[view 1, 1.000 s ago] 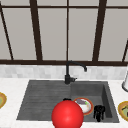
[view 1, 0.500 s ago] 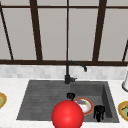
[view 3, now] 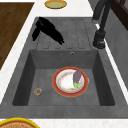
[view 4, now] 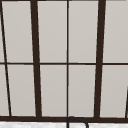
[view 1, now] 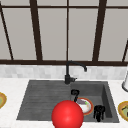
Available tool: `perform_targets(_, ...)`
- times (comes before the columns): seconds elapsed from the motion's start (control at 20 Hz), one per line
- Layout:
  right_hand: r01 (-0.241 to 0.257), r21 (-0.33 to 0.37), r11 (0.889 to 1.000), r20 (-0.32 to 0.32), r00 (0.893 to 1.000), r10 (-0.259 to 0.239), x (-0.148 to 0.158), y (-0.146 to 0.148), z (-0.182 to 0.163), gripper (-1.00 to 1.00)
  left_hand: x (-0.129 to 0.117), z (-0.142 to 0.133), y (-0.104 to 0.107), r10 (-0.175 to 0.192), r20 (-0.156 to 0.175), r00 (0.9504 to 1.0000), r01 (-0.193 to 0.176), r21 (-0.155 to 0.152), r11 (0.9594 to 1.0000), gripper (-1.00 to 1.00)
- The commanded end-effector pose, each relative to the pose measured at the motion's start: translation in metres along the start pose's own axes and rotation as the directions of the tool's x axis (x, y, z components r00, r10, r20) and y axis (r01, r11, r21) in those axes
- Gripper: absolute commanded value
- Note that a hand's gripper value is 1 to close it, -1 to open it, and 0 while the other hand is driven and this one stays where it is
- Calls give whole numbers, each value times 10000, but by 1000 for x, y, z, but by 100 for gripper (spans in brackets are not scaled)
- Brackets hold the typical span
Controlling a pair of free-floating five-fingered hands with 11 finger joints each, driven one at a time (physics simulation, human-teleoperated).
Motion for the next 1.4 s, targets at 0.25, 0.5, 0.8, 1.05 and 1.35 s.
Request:
perform_targets(0.25, 0, 0, 10000, 0, 10000, 0, 0, 0, 0, 0, -45, -39, -12, -237, 378, 9990, 260, -609, 9978, -100)
perform_targets(0.5, 0, 0, 10000, 0, 10000, 0, 0, 0, 0, 0, -82, -53, -34, -325, 463, 9984, 346, -456, 9984, -100)
perform_targets(0.8, 0, 0, 10000, 0, 10000, 0, 0, 0, 0, 0, -123, -52, -62, -324, 1018, 9943, 367, -415, 9985, -100)
perform_targets(1.05, 0, 0, 10000, 0, 10000, 0, 0, 0, 0, 0, -140, -51, -79, -148, 1233, 9923, 229, -645, 9977, -100)
perform_targets(1.35, 0, 0, 10000, 0, 10000, 0, 0, 0, 0, 0, -168, -45, -79, -519, 1028, 9933, 562, -392, 9976, -100)
